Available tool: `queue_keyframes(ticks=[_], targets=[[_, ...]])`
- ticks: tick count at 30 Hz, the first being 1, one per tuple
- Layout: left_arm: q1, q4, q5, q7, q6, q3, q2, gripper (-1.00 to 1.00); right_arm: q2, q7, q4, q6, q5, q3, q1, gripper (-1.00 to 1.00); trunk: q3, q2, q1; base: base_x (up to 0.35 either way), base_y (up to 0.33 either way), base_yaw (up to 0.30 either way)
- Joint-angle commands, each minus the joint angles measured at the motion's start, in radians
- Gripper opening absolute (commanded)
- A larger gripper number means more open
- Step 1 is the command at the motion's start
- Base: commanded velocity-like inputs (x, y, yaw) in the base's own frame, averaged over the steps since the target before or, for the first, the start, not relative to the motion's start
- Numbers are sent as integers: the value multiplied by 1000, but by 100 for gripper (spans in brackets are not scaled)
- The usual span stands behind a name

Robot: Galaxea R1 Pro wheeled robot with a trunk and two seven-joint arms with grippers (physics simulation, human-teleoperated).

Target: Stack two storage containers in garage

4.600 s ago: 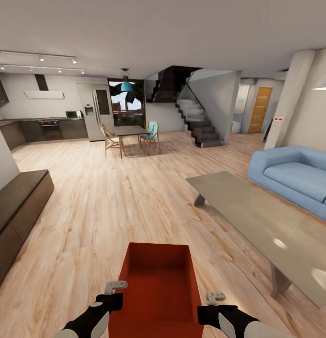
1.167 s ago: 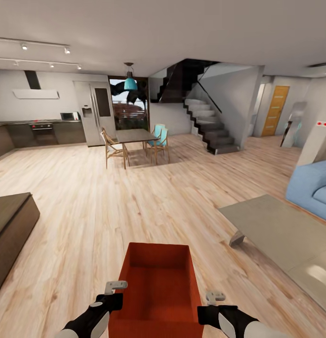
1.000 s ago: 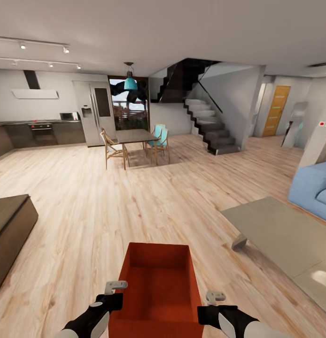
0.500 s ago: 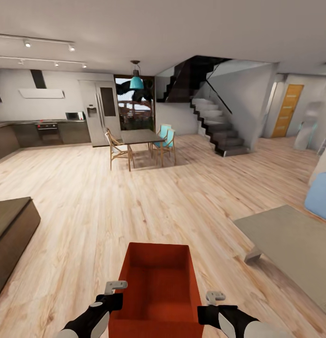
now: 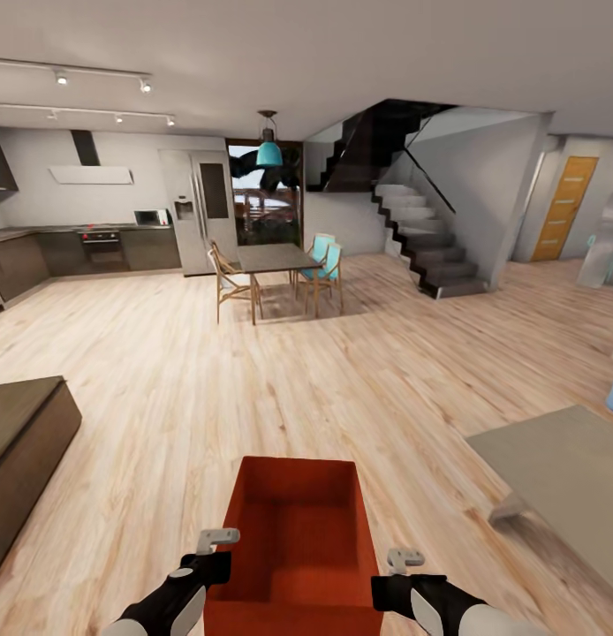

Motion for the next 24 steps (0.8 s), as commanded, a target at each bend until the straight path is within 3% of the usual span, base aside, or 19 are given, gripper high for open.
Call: queue_keyframes(ticks=[1,24], targets=[[0,2,26,7,2,-32,1,-100,-22,4,-60,-31,5,-20,-1,-100,-1,-1,1,334,75,3],[0,2,26,7,2,-32,1,-100,-22,4,-60,-31,5,-20,-1,-100,-1,-1,1,334,75,0]])
